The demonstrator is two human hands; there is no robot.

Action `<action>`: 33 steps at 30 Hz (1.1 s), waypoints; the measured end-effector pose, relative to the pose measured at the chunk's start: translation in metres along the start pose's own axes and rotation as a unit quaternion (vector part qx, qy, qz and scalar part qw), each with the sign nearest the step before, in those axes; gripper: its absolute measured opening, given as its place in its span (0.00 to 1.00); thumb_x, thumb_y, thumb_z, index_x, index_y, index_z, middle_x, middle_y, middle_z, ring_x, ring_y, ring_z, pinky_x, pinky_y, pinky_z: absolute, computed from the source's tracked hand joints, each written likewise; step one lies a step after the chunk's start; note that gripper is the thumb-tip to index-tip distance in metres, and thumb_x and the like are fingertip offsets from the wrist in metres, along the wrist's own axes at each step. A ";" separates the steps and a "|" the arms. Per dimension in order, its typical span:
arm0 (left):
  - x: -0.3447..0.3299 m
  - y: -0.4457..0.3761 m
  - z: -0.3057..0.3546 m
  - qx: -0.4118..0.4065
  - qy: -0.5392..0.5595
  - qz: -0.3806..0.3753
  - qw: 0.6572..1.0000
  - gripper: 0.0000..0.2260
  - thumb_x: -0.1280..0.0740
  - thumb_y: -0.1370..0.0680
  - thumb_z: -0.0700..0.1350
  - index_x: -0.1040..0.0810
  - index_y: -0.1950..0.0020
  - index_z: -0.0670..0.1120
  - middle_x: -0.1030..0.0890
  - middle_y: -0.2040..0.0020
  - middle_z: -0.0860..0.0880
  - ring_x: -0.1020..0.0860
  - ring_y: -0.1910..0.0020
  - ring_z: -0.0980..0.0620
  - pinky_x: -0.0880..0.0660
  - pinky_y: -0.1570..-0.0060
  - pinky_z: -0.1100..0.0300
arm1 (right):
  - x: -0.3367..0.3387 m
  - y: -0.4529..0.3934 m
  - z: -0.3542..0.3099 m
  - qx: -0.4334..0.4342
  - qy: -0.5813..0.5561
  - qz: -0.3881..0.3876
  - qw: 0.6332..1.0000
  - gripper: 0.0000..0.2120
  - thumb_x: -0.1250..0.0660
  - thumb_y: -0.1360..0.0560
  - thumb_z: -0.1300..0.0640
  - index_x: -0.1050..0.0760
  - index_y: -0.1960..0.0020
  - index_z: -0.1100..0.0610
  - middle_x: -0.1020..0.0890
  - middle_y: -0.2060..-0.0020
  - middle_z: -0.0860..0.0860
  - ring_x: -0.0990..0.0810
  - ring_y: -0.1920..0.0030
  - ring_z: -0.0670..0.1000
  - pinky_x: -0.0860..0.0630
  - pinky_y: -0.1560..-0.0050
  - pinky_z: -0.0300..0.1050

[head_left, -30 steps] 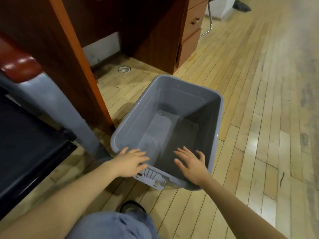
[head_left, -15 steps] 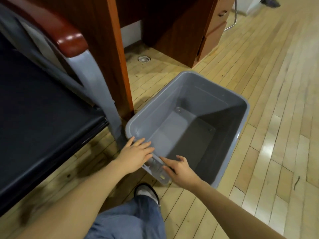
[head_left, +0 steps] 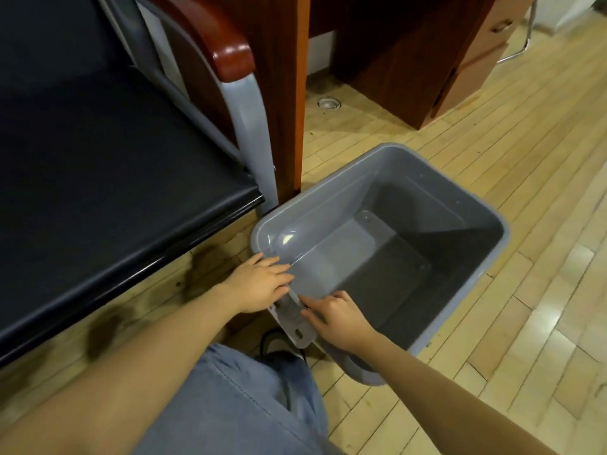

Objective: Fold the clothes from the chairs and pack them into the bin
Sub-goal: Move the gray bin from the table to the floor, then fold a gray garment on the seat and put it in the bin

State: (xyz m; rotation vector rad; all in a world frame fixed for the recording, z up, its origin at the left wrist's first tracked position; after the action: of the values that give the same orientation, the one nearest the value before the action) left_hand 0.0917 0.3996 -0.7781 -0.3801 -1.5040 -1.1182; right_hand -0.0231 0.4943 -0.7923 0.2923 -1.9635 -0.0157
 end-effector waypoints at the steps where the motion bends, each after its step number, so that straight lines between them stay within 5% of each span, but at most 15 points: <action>1: 0.004 0.002 0.001 0.007 0.006 0.008 1.000 0.21 0.50 0.17 0.54 0.42 0.24 0.53 0.43 0.23 0.53 0.47 0.24 0.53 0.53 0.26 0.52 | 0.007 -0.001 0.000 0.001 0.009 0.013 1.000 0.17 0.48 0.18 0.47 0.31 0.32 0.47 0.19 0.47 0.48 0.23 0.44 0.49 0.41 0.40 0.41; 9: 0.097 0.069 -0.005 0.127 0.081 0.241 0.959 0.22 0.46 0.18 0.52 0.41 0.24 0.51 0.39 0.25 0.52 0.40 0.27 0.53 0.43 0.31 0.57 | 0.101 -0.035 -0.030 0.038 0.036 0.122 0.991 0.17 0.42 0.20 0.53 0.28 0.33 0.55 0.20 0.42 0.53 0.23 0.42 0.56 0.31 0.42 0.51; 15: 0.157 0.181 -0.050 0.264 0.092 0.349 0.895 0.21 0.45 0.18 0.51 0.40 0.25 0.50 0.39 0.25 0.52 0.39 0.28 0.51 0.40 0.33 0.55 | 0.171 -0.084 -0.139 0.135 0.037 0.189 0.972 0.16 0.40 0.20 0.54 0.26 0.34 0.56 0.18 0.48 0.53 0.20 0.50 0.56 0.25 0.50 0.52; 18: 0.168 0.255 -0.084 0.343 0.076 0.394 0.849 0.21 0.43 0.19 0.50 0.38 0.25 0.49 0.36 0.26 0.50 0.36 0.29 0.49 0.36 0.34 0.54 | 0.191 -0.112 -0.214 0.211 0.042 0.189 0.958 0.17 0.41 0.20 0.53 0.27 0.33 0.56 0.19 0.46 0.53 0.21 0.47 0.55 0.25 0.47 0.53; 29: 0.089 0.489 -0.200 0.581 0.093 0.401 0.702 0.22 0.43 0.22 0.51 0.29 0.31 0.45 0.28 0.32 0.47 0.30 0.35 0.43 0.33 0.38 0.50 | 0.134 -0.187 -0.492 0.416 0.018 0.124 0.901 0.18 0.44 0.19 0.51 0.30 0.30 0.54 0.22 0.40 0.50 0.24 0.42 0.53 0.31 0.40 0.49; 33: 0.044 0.550 -0.236 0.648 0.099 0.378 0.654 0.26 0.49 0.25 0.55 0.28 0.32 0.45 0.28 0.33 0.46 0.30 0.35 0.43 0.34 0.40 0.50 | 0.088 -0.211 -0.573 0.470 0.022 0.104 0.876 0.17 0.43 0.19 0.50 0.28 0.32 0.53 0.21 0.43 0.50 0.24 0.45 0.54 0.35 0.46 0.47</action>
State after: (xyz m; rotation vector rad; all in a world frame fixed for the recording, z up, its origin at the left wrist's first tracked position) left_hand 0.6350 0.4657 -0.5328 0.1575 -1.3478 0.6739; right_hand 0.5053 0.3419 -0.5125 0.6931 -1.8132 1.1000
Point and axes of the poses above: each hand's wrist, its own y-axis away from the middle knuckle, its own x-axis out of the back of the hand, z = x × y, the point moved 6 cm from there along -y, towards the middle knuckle
